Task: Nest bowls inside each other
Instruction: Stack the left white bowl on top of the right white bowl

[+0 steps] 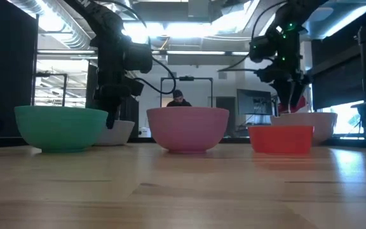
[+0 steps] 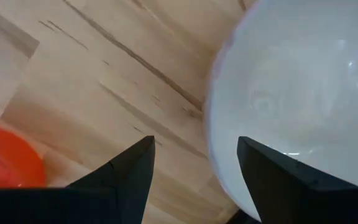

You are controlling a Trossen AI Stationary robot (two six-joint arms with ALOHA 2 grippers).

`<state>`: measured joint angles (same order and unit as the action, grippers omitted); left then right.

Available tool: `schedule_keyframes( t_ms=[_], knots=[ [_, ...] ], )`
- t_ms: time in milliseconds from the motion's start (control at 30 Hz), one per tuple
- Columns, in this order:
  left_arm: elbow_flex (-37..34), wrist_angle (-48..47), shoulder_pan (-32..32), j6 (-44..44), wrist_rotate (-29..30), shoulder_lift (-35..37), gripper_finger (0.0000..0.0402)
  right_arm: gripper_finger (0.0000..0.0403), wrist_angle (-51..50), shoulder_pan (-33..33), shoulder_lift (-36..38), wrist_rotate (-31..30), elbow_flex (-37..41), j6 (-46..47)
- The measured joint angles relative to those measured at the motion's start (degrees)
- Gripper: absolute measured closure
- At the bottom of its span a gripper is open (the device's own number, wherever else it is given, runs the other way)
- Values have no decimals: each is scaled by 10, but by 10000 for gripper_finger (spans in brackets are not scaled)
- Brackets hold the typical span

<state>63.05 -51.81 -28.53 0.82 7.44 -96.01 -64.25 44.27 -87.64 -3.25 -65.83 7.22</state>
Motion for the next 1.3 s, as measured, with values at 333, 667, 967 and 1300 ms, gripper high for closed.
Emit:
schedule_keyframes(
  t_ms=[333,667,967,1300],
  knots=[
    [0,0,0,-3,0,0,400,217,17,0,0,0,34,-5],
    [0,0,0,-6,0,0,400,272,41,0,0,-1,57,-13],
    [0,0,0,-7,0,0,400,354,47,0,0,-2,63,-20],
    [0,0,0,-5,0,0,400,397,55,-24,0,15,63,-33]
  ],
)
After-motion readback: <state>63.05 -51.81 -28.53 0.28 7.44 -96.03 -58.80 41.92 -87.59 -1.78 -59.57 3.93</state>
